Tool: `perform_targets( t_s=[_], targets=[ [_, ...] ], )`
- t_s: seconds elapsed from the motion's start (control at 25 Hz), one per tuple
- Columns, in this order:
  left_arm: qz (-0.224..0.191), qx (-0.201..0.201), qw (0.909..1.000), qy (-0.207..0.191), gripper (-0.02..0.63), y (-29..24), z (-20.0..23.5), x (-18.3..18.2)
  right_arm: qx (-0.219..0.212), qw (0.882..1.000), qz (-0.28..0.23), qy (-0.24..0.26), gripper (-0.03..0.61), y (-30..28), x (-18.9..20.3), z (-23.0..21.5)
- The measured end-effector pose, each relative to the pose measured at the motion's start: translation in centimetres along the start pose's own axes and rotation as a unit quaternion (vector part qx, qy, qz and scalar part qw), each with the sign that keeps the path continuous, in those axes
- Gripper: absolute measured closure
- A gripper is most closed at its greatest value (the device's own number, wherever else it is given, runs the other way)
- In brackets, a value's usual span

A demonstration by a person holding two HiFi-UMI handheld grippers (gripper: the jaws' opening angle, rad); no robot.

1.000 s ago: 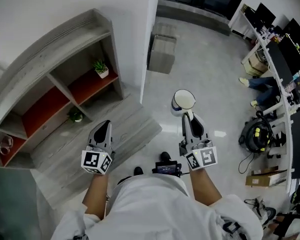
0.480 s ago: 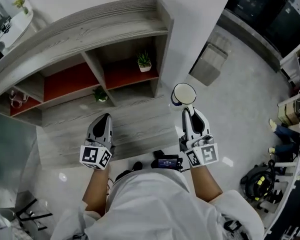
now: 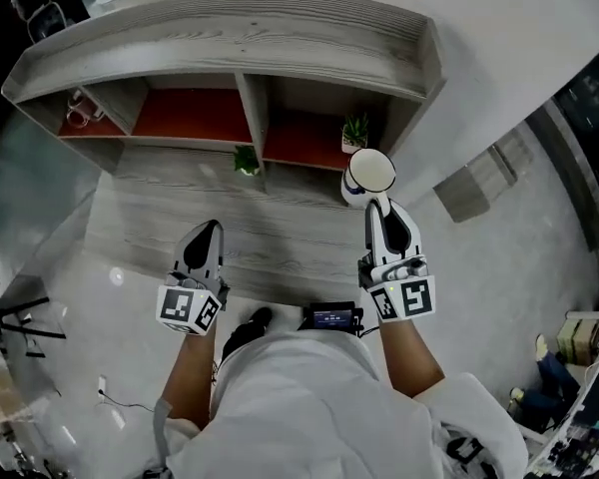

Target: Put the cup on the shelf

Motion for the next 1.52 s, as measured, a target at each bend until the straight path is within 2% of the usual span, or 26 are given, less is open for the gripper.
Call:
perform_targets(
  t_s=[0.24,0.52,0.8,0.96,1.24,1.52],
  targets=[
    [0.003,-0.074,0.997,0.022,0.607,4.0,0.1,1.5,-0.067,0.998,-0.011,0.002,0.501,-4.8,0.1,0.9],
    [0.01,-0.129,0.9911,0.033,0.607,8.2,-0.4,2.7,-0.101,0.994,-0.029,-0.007,0.501,-8.6,0.6,2.6],
    [0.011,-0.155,0.9872,0.035,0.607,10.2,0.0,2.9,-0.1,0.995,-0.022,-0.022,0.5,-11.7,1.4,3.5],
    [0.005,-0.167,0.9846,0.051,0.606,10.8,0.3,3.1,-0.098,0.995,-0.014,-0.026,0.5,-13.3,2.3,3.7],
    [0.008,-0.17,0.9836,0.059,0.607,11.1,0.2,4.0,-0.066,0.996,0.035,-0.041,0.5,-15.7,4.9,3.2],
    [0.004,-0.179,0.9818,0.064,0.606,11.6,0.4,4.1,-0.045,0.996,0.069,-0.026,0.5,-16.9,6.1,3.5]
  ],
)
Point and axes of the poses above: the fingertips, and each gripper's own axes: y backward along the fingers, z to its left, x out of its underside, the point moved 5 cm from there along y, backward along the fingers, and after that the axes turned 8 degrees about z, right-handed, at the moved point
